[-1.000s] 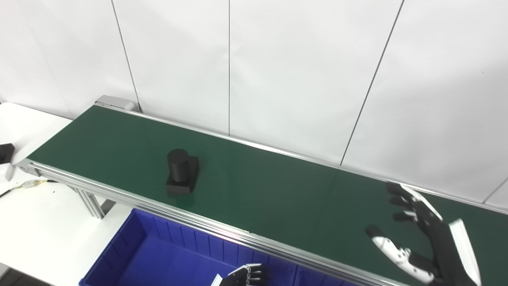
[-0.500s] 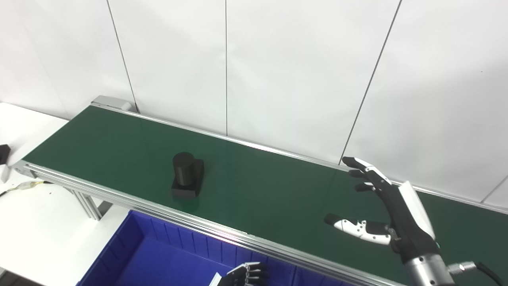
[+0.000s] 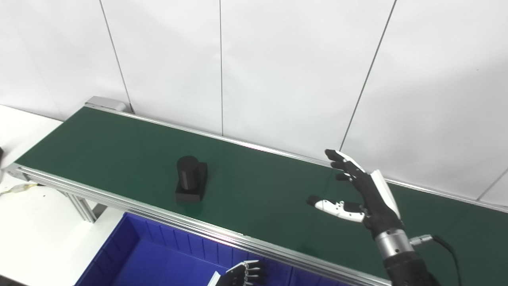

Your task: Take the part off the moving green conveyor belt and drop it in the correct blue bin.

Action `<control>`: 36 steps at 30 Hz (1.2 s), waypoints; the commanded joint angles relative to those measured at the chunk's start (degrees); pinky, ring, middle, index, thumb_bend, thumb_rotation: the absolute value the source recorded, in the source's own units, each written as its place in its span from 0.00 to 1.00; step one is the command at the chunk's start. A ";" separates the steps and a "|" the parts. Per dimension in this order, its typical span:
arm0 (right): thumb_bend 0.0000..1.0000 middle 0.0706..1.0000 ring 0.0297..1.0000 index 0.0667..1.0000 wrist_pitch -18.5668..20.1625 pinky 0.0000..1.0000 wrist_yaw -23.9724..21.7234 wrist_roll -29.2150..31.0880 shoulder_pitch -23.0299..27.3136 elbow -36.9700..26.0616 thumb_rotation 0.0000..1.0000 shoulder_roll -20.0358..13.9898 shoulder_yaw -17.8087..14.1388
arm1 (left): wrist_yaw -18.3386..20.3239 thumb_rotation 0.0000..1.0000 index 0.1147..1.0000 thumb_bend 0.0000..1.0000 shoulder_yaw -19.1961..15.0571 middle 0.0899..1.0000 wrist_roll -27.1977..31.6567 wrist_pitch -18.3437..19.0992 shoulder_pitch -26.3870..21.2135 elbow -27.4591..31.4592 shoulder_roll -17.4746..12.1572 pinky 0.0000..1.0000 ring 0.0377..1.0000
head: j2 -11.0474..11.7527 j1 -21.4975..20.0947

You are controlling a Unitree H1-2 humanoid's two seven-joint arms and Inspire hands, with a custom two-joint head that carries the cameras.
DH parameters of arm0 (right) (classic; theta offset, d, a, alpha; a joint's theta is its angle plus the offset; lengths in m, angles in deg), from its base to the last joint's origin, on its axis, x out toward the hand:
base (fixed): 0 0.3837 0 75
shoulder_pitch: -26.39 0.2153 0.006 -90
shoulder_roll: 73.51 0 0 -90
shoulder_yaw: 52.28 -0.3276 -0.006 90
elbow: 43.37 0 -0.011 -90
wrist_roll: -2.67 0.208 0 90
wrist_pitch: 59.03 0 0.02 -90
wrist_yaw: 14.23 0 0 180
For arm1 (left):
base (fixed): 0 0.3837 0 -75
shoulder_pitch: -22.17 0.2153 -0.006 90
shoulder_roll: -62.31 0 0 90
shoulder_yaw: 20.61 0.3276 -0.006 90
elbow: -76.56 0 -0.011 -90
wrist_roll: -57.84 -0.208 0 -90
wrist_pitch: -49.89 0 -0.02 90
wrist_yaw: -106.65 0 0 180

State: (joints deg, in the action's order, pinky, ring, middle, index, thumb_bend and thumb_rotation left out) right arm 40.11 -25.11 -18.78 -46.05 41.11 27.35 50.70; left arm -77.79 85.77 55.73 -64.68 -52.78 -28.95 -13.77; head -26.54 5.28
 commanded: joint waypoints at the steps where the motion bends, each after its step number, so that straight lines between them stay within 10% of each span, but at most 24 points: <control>1: 0.62 0.87 0.86 0.85 -4.31 0.77 1.92 0.80 2.66 0.92 0.26 1.03 0.04 | 0.08 0.61 0.71 0.64 -0.10 0.68 -0.40 -2.36 -0.56 0.69 0.64 0.59 0.66 | -0.08 0.01; 36: 0.69 0.88 0.87 0.87 -5.33 0.80 7.32 -0.67 10.68 20.19 0.34 7.08 5.09 | -0.19 0.66 0.71 0.63 0.23 0.69 -1.59 -2.36 -1.38 -0.46 2.32 0.60 0.67 | -0.92 1.24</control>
State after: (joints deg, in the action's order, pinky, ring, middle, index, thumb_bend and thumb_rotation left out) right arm 37.83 -18.35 -19.48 -38.24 62.03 33.36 55.48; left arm -77.27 85.73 54.60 -64.68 -53.38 -30.23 -12.08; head -27.42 6.50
